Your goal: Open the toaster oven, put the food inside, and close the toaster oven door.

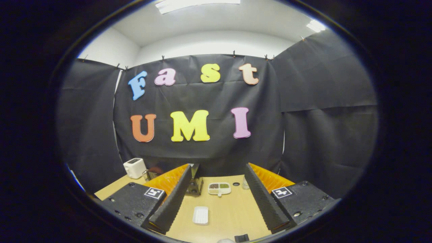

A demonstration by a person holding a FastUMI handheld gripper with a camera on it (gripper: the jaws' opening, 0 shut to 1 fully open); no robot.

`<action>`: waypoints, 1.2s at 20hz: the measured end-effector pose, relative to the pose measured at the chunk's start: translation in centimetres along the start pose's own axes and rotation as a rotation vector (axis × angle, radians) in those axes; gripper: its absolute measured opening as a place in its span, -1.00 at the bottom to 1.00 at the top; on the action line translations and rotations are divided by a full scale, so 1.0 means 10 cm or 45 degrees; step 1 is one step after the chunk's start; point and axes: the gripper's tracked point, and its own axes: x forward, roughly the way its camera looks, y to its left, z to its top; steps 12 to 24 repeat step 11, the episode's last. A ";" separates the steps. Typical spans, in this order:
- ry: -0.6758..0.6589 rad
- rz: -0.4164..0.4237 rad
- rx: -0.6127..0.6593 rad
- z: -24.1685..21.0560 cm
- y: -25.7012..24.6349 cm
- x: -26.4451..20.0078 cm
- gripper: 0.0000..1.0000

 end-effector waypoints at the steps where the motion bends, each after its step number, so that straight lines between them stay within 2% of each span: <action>1: -0.002 0.000 0.005 0.00 0.00 0.00 1.00; 24: 0.010 -0.008 0.015 -0.04 -0.06 0.02 1.00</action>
